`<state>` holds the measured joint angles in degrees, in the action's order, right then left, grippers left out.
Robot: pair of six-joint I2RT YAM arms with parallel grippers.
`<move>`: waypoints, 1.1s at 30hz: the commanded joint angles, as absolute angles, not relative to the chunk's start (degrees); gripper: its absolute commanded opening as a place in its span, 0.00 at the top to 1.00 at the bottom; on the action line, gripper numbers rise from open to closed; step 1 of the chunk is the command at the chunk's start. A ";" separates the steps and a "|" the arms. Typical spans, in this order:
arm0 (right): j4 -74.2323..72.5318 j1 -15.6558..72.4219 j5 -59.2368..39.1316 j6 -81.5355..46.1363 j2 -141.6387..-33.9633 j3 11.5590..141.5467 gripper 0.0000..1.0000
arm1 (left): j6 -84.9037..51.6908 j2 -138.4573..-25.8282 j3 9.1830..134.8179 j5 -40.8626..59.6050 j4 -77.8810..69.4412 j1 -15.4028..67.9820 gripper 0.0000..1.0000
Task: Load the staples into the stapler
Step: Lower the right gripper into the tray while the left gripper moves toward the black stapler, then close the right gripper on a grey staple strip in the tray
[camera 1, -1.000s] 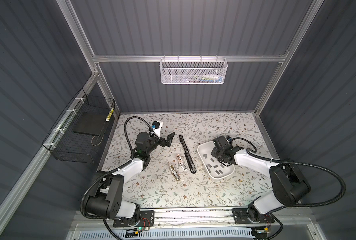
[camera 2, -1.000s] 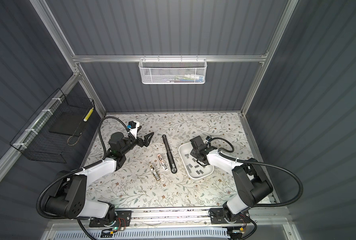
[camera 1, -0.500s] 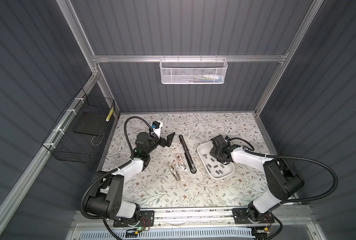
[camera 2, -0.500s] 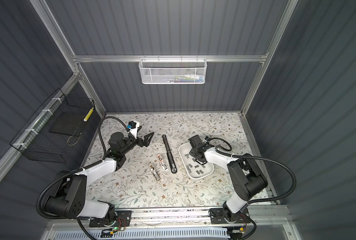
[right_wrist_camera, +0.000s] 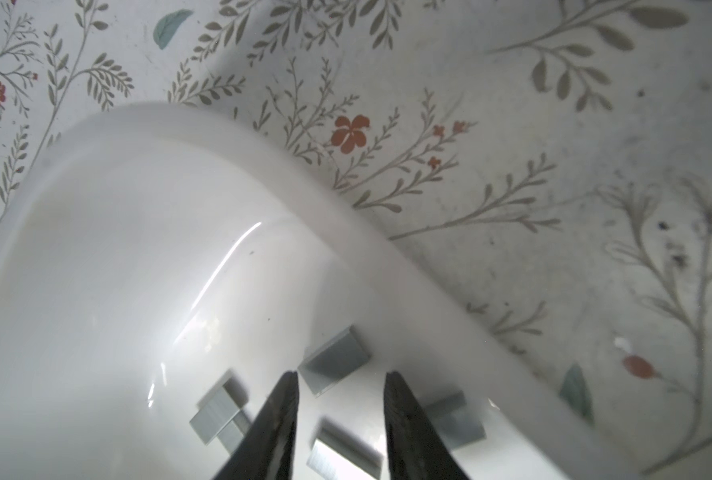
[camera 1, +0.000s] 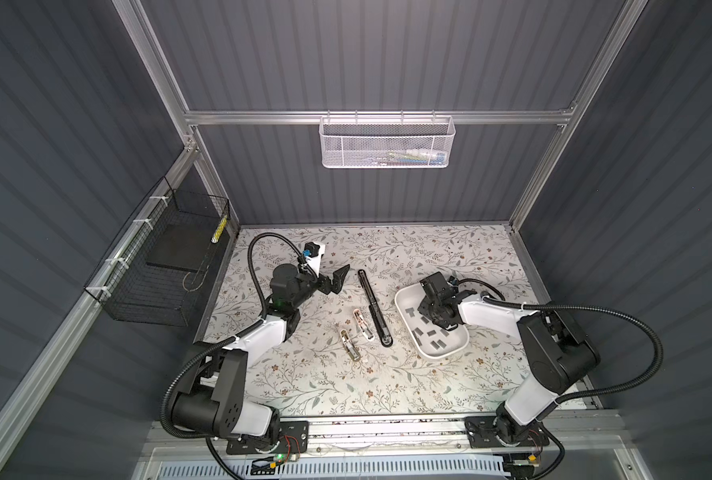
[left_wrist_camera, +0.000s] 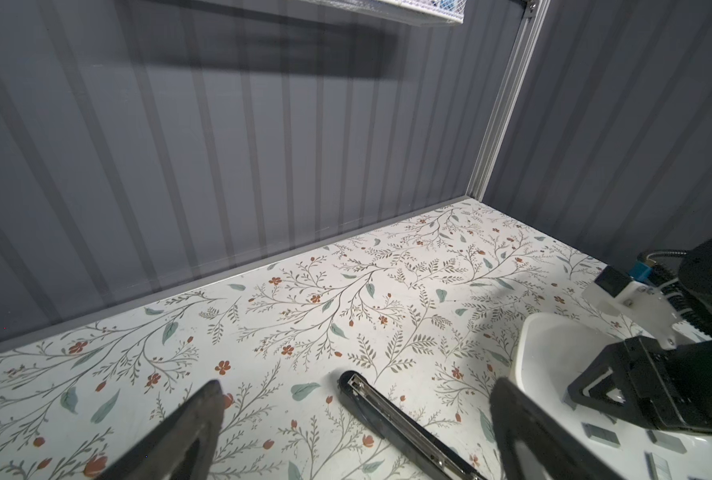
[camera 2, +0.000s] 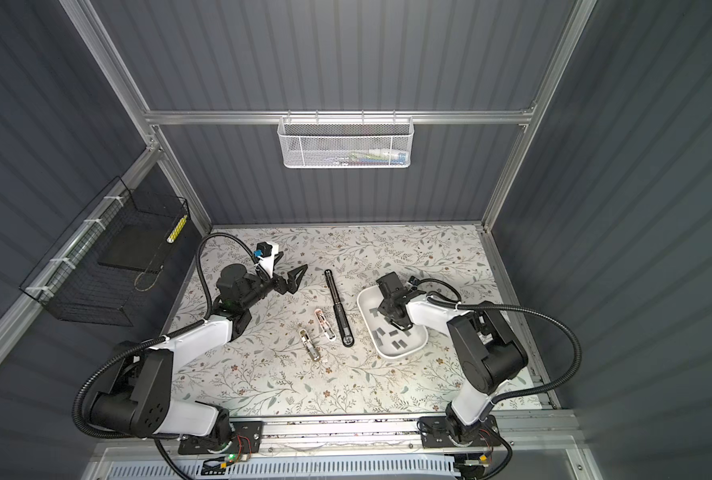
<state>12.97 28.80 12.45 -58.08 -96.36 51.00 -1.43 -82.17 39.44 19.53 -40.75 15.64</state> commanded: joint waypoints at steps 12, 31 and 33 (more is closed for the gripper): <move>12.89 28.49 11.67 -55.89 -99.12 53.67 0.60 | -0.21 -85.60 48.90 16.88 -35.70 15.12 0.00; 15.41 28.52 12.46 -40.49 -104.60 57.71 0.66 | -9.23 -86.73 48.35 21.15 -37.95 15.07 0.00; 16.19 28.68 13.52 -38.92 -105.13 58.24 0.66 | -9.10 -86.99 48.72 20.92 -37.28 15.12 0.00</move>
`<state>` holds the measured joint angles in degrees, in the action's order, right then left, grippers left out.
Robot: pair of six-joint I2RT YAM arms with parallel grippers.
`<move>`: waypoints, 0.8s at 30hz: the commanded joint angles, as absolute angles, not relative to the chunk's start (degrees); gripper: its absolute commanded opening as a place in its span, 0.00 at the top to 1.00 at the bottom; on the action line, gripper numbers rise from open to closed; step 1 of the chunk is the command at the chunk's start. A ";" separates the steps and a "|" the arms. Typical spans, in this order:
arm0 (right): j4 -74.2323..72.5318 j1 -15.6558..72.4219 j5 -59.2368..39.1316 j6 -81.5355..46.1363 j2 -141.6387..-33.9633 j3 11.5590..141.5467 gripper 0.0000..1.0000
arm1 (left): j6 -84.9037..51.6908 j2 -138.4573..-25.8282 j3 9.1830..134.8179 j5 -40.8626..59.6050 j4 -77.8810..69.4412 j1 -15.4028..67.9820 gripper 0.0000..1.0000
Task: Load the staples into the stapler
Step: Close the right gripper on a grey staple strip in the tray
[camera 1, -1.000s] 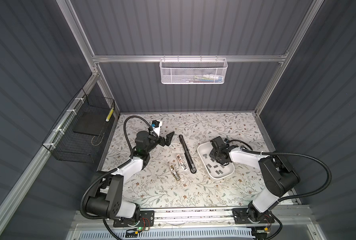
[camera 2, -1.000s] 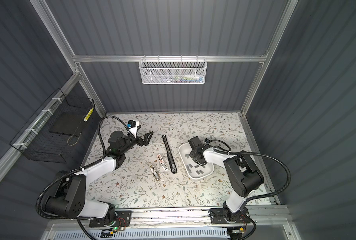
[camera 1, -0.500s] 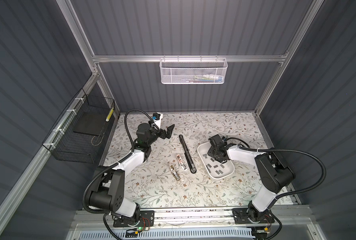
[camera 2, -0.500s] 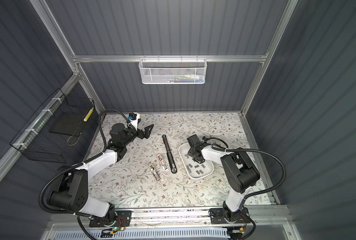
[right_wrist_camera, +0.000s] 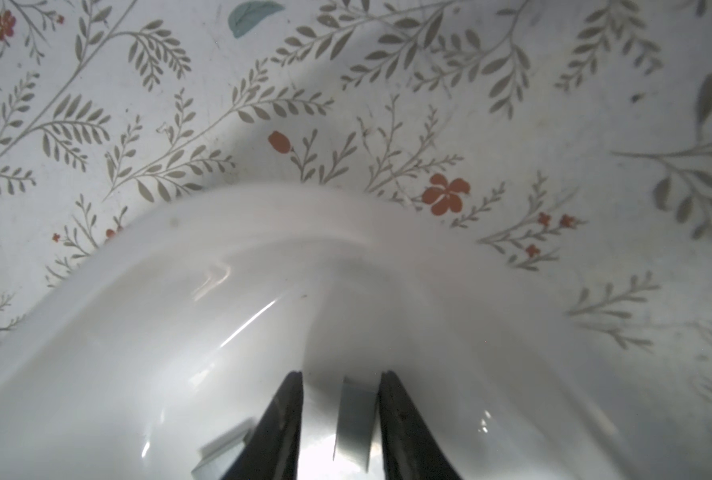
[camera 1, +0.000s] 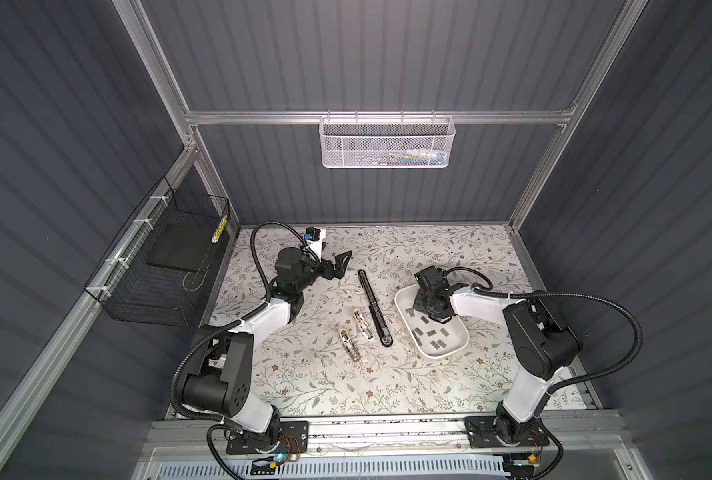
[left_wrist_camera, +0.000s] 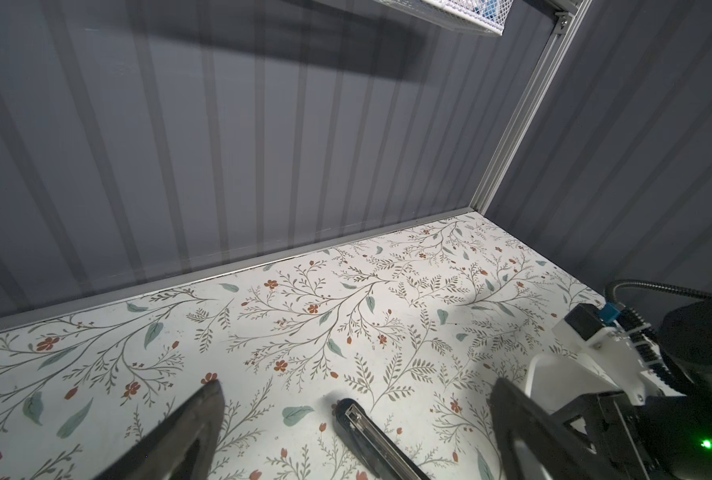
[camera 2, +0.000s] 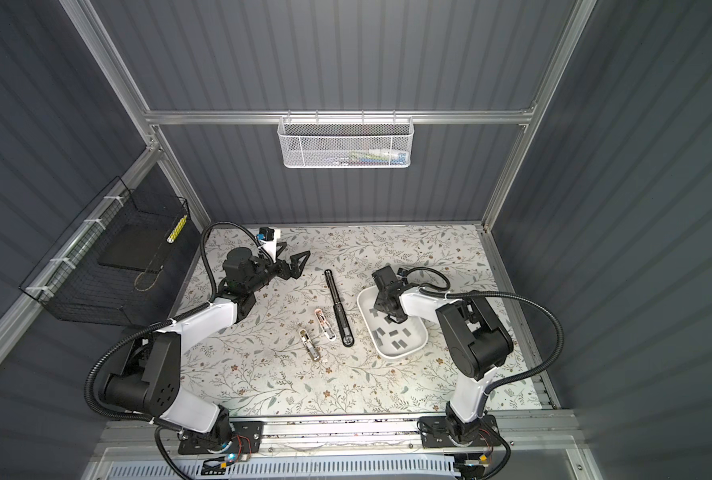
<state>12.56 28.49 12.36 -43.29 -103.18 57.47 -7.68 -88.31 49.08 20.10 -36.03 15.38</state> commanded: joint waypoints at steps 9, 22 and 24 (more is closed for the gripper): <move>20.20 29.40 17.03 -34.72 -106.45 60.73 0.70 | -8.71 -88.77 51.88 20.65 -32.08 15.12 0.00; 21.48 31.27 16.98 -36.56 -107.17 60.46 0.72 | -8.71 -91.06 52.61 21.45 -32.94 15.12 0.00; 21.79 31.48 17.39 -36.66 -106.78 60.34 0.70 | -8.76 -90.88 52.53 21.36 -32.81 15.12 0.00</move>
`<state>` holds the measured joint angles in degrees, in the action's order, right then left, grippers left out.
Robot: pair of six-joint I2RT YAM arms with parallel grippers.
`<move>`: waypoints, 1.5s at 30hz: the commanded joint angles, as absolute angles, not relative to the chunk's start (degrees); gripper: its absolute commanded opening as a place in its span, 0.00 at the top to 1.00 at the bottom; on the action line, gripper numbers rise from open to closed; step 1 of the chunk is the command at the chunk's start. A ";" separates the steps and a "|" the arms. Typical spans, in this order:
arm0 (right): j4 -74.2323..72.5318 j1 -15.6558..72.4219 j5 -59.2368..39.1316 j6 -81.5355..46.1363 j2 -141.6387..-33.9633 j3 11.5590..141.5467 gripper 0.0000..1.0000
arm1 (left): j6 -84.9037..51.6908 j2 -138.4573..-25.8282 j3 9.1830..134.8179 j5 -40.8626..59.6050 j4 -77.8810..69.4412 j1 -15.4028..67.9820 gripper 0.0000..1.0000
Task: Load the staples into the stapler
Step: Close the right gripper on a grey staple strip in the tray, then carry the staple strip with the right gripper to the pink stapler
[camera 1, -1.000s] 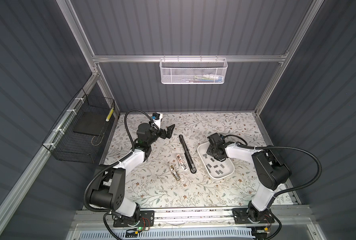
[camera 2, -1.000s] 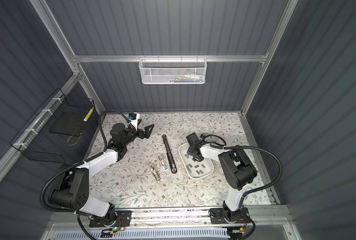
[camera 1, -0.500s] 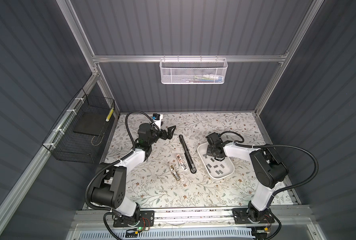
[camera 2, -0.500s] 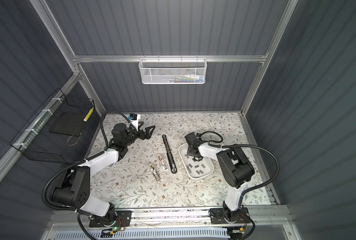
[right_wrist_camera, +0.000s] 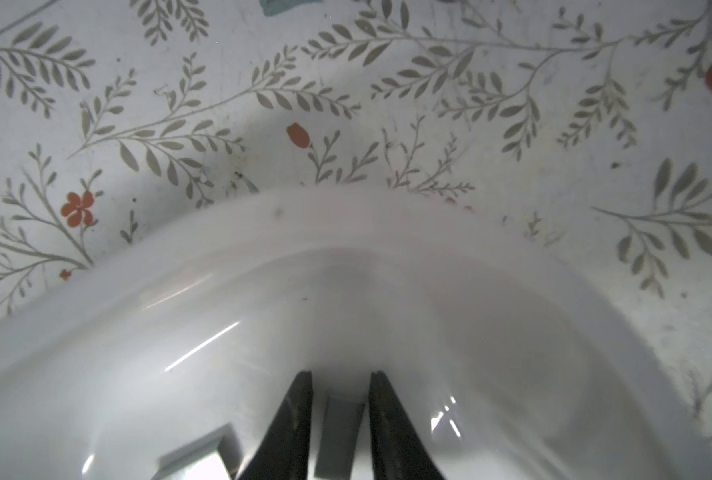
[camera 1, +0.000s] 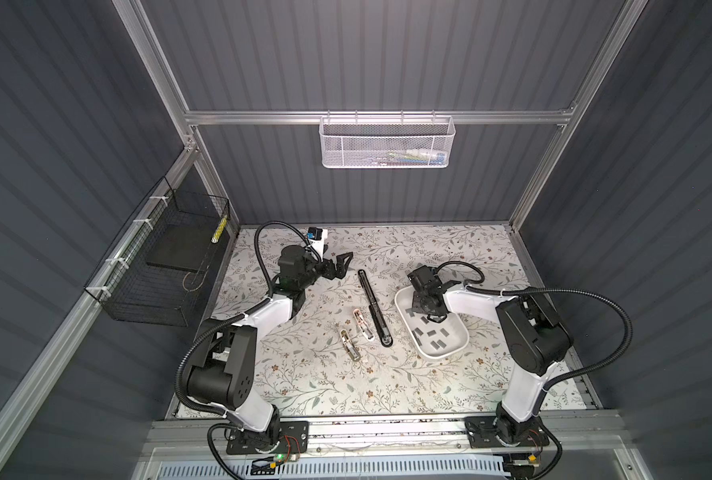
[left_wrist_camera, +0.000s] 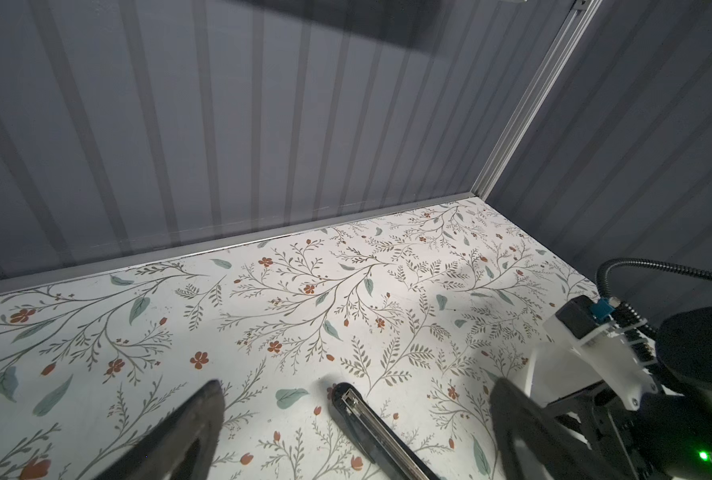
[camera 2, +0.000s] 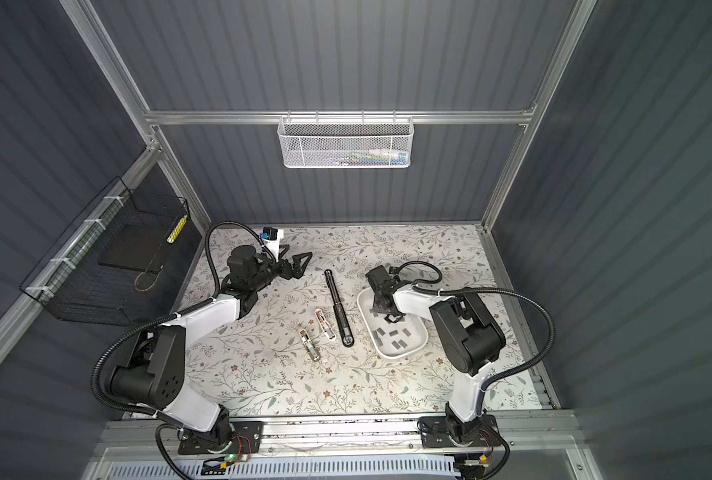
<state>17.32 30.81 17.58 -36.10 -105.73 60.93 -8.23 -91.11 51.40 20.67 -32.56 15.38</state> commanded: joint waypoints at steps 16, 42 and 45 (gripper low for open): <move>20.67 31.54 17.60 -36.85 -107.29 59.81 0.87 | -8.36 -90.86 52.65 20.66 -32.22 15.12 0.00; -4.63 36.57 11.00 -16.59 -82.15 47.98 0.95 | -7.47 -89.82 53.58 23.42 -28.40 15.12 0.00; -7.84 39.80 9.19 -14.38 -81.26 46.80 0.95 | -6.94 -90.15 53.95 27.57 -28.29 15.12 0.00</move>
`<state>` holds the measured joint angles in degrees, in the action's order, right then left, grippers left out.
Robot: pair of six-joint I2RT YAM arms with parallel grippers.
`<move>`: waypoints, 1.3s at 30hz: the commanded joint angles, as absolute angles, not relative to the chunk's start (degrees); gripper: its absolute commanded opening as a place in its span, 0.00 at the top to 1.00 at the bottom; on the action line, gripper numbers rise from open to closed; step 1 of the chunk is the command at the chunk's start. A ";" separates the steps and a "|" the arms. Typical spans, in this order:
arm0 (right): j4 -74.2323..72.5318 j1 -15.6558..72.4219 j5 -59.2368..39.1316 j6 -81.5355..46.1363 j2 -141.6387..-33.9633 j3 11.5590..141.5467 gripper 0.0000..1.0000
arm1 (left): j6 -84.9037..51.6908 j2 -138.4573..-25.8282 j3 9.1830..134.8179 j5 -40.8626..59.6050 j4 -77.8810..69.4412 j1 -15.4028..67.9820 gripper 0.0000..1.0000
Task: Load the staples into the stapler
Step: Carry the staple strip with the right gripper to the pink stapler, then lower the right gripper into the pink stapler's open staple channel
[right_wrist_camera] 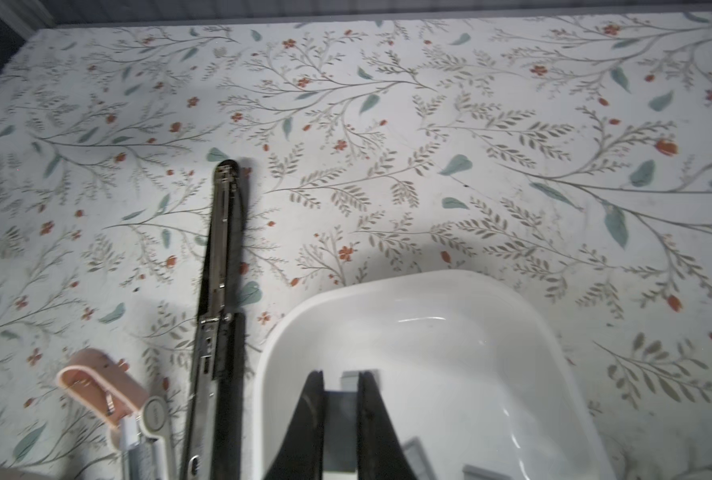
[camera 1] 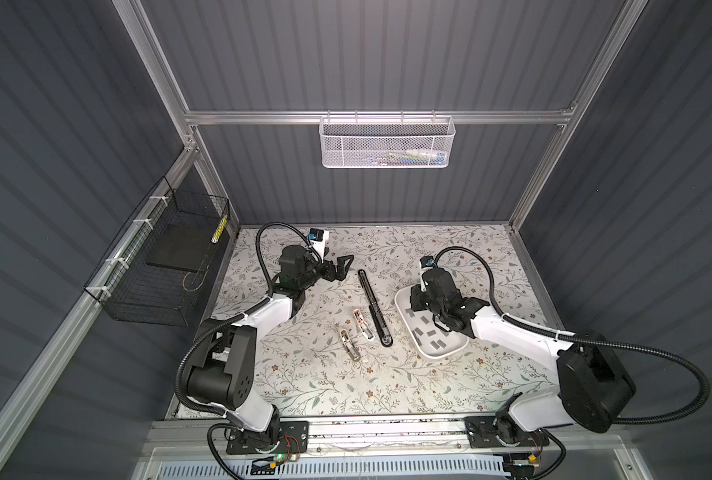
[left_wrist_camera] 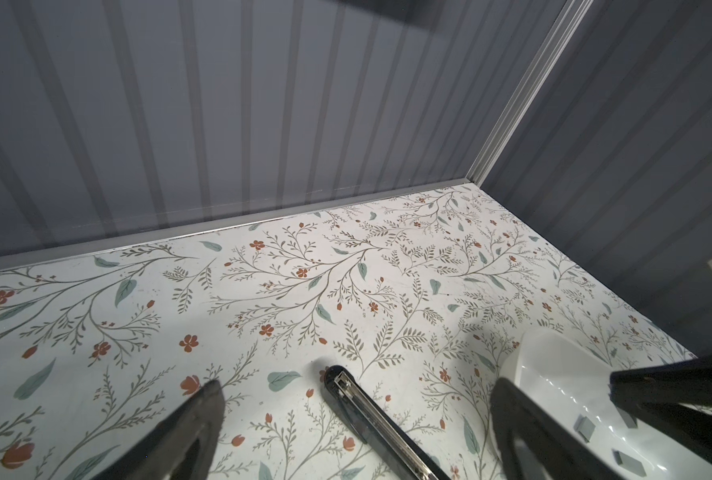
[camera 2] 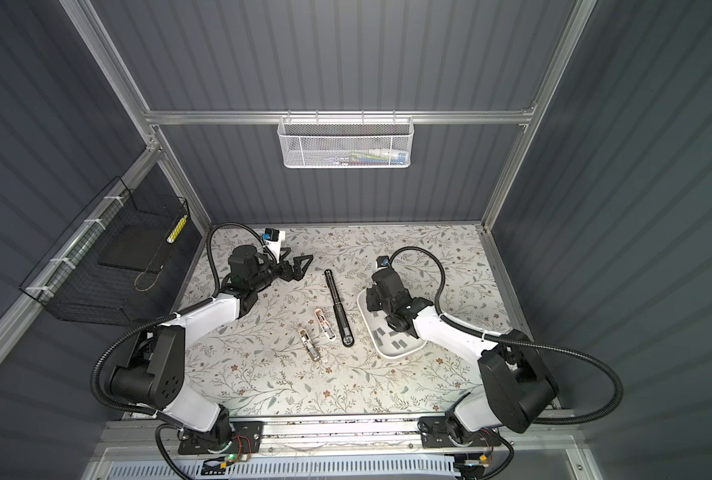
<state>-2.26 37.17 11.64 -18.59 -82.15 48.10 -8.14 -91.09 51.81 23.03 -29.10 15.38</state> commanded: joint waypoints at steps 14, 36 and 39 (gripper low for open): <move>-13.96 50.51 4.84 -15.11 -87.50 47.96 0.96 | -5.93 -92.37 57.04 40.09 -25.55 15.11 0.01; -16.08 52.99 1.84 -15.34 -98.51 50.67 0.99 | -5.97 -89.56 53.16 34.55 -29.80 15.12 0.01; -16.26 53.04 2.12 -15.22 -99.25 50.69 0.99 | -6.16 -89.49 53.13 34.45 -29.73 15.12 0.01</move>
